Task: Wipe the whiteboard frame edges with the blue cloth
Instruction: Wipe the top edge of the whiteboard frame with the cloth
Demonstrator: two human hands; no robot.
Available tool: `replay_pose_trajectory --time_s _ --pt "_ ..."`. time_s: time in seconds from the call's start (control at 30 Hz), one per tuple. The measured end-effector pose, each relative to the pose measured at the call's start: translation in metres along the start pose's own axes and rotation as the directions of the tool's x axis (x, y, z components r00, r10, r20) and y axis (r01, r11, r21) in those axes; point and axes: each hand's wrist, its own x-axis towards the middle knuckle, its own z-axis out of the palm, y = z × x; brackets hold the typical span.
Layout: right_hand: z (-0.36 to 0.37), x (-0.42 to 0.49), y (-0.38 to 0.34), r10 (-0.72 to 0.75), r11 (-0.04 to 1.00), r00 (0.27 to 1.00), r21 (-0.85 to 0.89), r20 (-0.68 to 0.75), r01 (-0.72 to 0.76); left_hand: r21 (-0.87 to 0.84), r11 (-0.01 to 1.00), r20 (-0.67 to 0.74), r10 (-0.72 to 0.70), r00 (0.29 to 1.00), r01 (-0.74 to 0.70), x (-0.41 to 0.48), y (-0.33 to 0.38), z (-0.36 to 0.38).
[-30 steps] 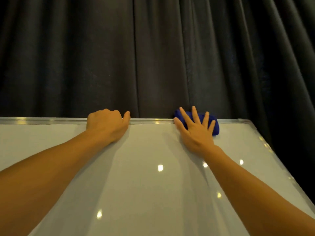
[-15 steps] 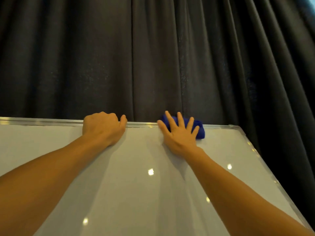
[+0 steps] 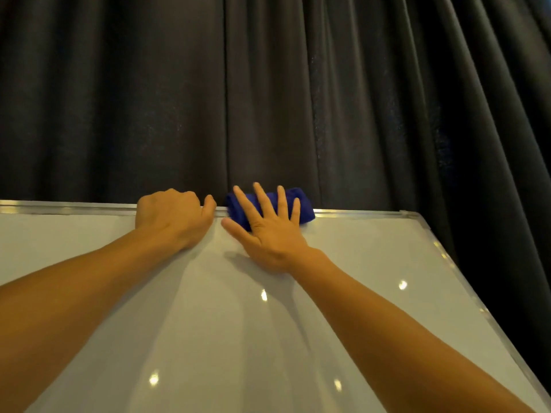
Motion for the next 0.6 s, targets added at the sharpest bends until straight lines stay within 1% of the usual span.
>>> replay_pose_trajectory --time_s 0.03,0.1,0.2,0.27,0.3,0.4,0.47,0.5,0.53,0.57,0.6 --pt "-0.003 -0.001 0.003 -0.026 1.0 1.0 -0.007 -0.016 0.026 -0.001 1.0 0.009 0.004 1.0 -0.004 -0.001 -0.002 0.0" --pt "-0.014 -0.006 0.027 -0.009 0.999 0.999 -0.051 -0.042 0.007 -0.015 0.999 0.007 0.039 0.999 -0.039 -0.002 -0.006 0.001" --pt "-0.027 -0.014 0.066 0.145 0.986 0.989 -0.085 -0.006 -0.145 -0.025 0.998 0.011 0.064 0.998 -0.064 -0.004 -0.006 0.003" --pt "-0.027 -0.013 0.063 0.215 0.973 0.976 -0.085 0.02 -0.213 -0.028 0.997 0.037 0.067 0.997 -0.066 -0.003 0.002 0.004" --pt "-0.021 -0.009 0.051 0.201 0.977 0.979 -0.072 0.036 -0.198 -0.021 0.997 0.05 0.076 0.996 -0.075 -0.001 0.009 0.004" --pt "0.006 -0.004 0.006 0.039 0.999 0.999 -0.039 0.03 -0.038 0.01 0.994 0.043 0.113 0.993 -0.113 0.003 0.028 0.006" --pt "0.008 -0.007 0.012 -0.005 0.999 1.0 -0.05 -0.02 0.004 0.004 0.993 0.023 0.12 0.992 -0.121 0.005 0.031 0.01" --pt "0.002 -0.01 0.032 0.014 0.997 0.999 -0.077 -0.049 -0.017 0.008 0.991 0.008 0.133 0.991 -0.133 0.006 0.029 0.012" --pt "-0.007 -0.016 0.059 0.07 0.992 0.995 -0.101 -0.066 -0.077 0.013 0.988 -0.003 0.151 0.989 -0.151 0.006 0.025 0.015" --pt "-0.016 -0.023 0.09 0.162 0.979 0.984 -0.116 -0.068 -0.169 0.02 0.986 -0.013 0.163 0.987 -0.163 0.006 0.022 0.018" --pt "-0.025 -0.031 0.118 0.282 0.95 0.957 -0.122 -0.062 -0.288 0.032 0.986 -0.016 0.165 0.986 -0.165 0.007 0.021 0.021"
